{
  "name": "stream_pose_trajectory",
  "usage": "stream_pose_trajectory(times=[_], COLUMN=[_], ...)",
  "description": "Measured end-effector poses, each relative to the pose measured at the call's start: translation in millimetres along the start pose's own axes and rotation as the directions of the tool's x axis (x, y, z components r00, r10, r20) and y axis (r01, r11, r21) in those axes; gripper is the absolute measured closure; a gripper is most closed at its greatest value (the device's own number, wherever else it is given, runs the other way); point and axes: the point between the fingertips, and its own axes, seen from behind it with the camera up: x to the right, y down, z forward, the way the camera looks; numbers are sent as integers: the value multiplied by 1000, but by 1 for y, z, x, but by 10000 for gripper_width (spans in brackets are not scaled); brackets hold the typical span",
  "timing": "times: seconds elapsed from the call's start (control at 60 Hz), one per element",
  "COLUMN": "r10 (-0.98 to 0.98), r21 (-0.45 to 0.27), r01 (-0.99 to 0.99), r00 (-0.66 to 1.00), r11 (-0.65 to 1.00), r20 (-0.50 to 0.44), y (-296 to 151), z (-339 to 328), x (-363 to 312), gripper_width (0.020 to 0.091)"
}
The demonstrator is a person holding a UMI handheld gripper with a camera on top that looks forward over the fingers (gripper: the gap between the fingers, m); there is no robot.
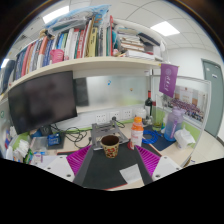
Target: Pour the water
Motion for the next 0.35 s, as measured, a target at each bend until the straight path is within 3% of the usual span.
stream_pose_trajectory(times=[0.35], r10=[-47], r21=[-1], r01=[47], r00=[999], r11=[999], r20=[-12], y=[-6], z=[-31], x=[-33], gripper_width=[266])
